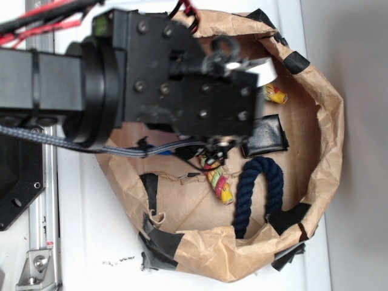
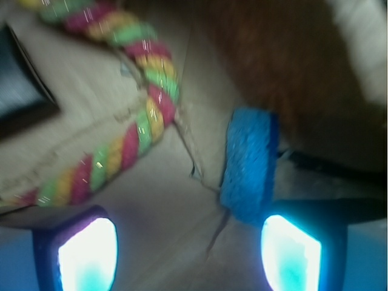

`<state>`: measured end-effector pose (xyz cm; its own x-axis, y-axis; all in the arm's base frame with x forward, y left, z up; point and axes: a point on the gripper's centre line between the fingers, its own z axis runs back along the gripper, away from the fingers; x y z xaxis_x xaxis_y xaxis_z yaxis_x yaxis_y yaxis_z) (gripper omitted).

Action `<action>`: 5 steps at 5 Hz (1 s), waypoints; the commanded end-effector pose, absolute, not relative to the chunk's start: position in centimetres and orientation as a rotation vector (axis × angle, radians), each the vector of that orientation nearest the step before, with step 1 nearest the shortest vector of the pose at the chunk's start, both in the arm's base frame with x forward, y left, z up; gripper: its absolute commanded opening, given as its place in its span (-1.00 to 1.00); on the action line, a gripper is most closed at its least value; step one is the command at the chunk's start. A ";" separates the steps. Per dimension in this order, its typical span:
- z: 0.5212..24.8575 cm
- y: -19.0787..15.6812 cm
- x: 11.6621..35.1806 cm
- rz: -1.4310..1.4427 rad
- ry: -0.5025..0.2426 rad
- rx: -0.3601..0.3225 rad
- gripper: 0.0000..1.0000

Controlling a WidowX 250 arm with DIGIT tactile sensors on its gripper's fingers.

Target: Grab the blue sponge.

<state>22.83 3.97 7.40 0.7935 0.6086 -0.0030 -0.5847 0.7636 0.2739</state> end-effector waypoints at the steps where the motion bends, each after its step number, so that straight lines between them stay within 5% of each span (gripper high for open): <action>1: 7.2 6.7 20.4 0.678 -0.008 0.212 1.00; 5: 4.5 7.6 21.0 0.624 -0.030 0.218 1.00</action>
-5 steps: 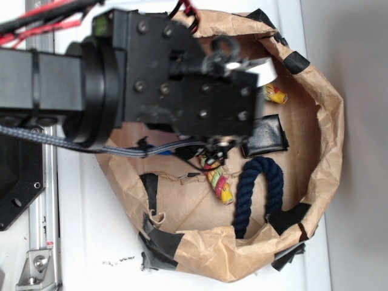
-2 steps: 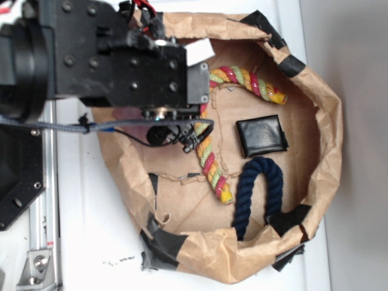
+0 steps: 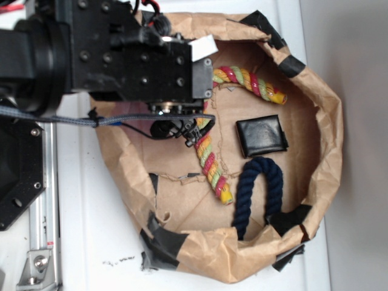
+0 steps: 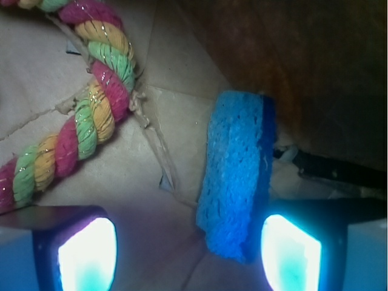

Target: Grab the blue sponge.

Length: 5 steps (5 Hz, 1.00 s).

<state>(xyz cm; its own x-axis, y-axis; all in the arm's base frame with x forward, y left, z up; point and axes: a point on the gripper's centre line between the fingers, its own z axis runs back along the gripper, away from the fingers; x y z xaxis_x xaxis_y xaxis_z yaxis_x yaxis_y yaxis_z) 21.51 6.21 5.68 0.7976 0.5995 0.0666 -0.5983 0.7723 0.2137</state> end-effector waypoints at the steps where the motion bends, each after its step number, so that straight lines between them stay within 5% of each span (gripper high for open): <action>1: 3.3 8.9 20.6 0.603 -0.071 0.201 1.00; 2: -0.3 6.8 20.6 0.542 -0.038 0.088 1.00; 5: -0.8 6.2 21.3 0.506 -0.027 0.130 1.00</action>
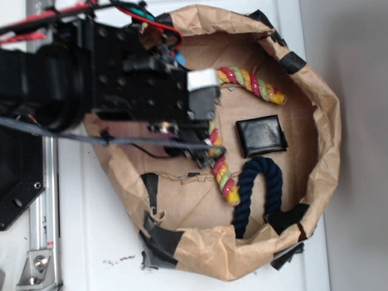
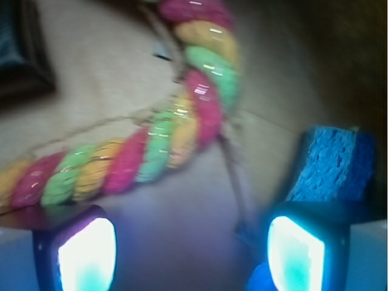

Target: Grab the blue sponge.

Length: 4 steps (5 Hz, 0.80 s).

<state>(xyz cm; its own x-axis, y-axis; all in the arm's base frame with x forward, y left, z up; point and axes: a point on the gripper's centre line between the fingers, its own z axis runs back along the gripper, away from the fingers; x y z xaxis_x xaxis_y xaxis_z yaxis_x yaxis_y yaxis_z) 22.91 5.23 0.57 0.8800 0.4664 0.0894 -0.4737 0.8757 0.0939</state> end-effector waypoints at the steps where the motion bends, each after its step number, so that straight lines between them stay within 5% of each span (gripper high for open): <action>1: 0.1 6.1 21.2 0.506 -0.038 0.144 1.00; 4: 7.3 7.3 20.3 0.618 -0.044 0.223 1.00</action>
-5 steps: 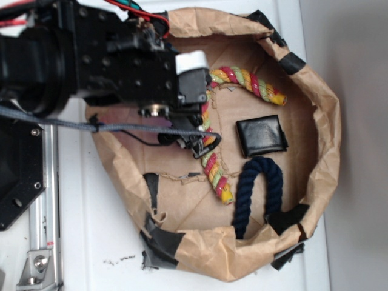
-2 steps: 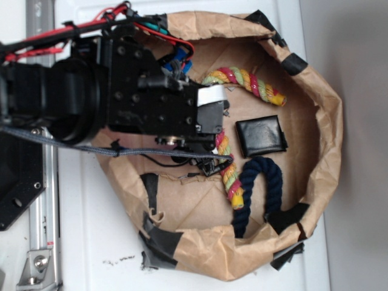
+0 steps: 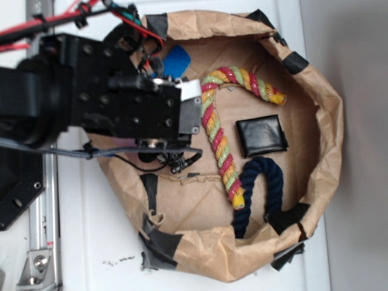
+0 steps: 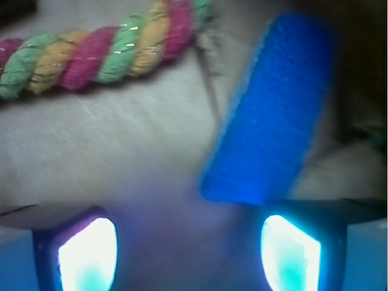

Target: Grab the blue sponge.

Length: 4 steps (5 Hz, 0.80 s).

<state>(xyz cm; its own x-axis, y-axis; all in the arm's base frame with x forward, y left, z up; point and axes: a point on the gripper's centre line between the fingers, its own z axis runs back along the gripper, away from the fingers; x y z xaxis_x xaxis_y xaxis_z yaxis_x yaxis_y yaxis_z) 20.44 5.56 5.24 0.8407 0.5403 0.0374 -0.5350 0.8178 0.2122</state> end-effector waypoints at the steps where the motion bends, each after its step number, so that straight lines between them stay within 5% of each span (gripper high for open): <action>1: 6.0 7.5 20.4 0.619 -0.023 0.236 1.00; 4: 2.4 7.6 20.8 0.614 -0.046 0.221 1.00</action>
